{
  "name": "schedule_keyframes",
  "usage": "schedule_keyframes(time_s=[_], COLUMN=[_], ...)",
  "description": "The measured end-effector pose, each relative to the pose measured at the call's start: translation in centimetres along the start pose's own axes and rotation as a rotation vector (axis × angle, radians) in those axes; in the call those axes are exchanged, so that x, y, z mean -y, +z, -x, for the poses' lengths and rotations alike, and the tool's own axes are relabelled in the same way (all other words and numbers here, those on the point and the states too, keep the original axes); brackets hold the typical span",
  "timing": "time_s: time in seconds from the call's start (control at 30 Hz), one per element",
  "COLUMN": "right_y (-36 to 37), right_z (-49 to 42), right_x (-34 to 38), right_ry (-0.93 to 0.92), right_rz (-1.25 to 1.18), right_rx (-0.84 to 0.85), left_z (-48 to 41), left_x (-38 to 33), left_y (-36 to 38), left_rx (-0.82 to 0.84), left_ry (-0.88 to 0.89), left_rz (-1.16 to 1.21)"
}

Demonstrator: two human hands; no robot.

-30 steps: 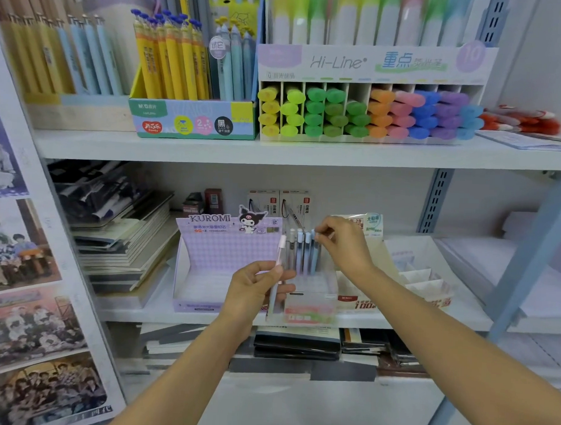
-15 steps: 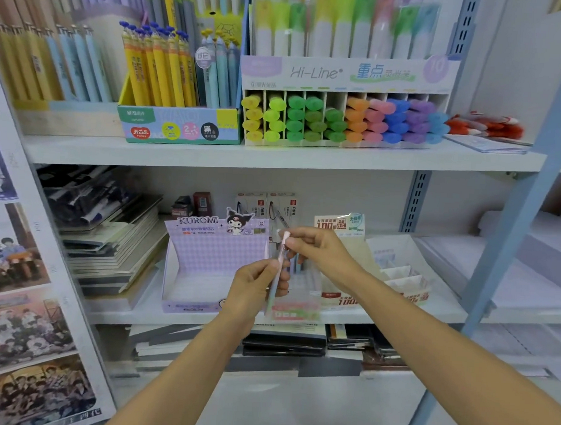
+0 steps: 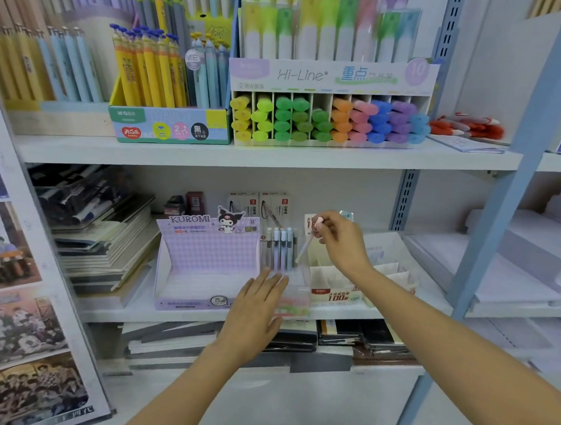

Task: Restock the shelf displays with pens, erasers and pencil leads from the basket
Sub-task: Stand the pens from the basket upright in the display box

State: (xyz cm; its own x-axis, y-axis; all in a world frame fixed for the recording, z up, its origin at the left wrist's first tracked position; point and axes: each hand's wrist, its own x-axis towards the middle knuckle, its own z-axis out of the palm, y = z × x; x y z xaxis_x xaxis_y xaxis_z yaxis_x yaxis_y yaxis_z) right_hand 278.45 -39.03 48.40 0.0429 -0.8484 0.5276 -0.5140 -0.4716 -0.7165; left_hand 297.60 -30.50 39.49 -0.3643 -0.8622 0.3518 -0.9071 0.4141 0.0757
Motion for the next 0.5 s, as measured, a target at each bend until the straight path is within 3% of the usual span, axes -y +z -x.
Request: schedule_keyframes(time_s=[0.3,0.5], right_y=[2.2,2.3], right_z=[0.3,-0.3], right_x=[-1.1,-1.1], right_ry=[-0.118,-0.114], right_rz=[0.176,0.144], right_rx=[0.064,0.06], left_z=[0.2,0.1], left_x=[0.3,0.4], left_y=[0.5,1.1], left_rx=[0.014,0.011], left_ry=[0.007,0.004], left_rz=[-0.087,-0.081])
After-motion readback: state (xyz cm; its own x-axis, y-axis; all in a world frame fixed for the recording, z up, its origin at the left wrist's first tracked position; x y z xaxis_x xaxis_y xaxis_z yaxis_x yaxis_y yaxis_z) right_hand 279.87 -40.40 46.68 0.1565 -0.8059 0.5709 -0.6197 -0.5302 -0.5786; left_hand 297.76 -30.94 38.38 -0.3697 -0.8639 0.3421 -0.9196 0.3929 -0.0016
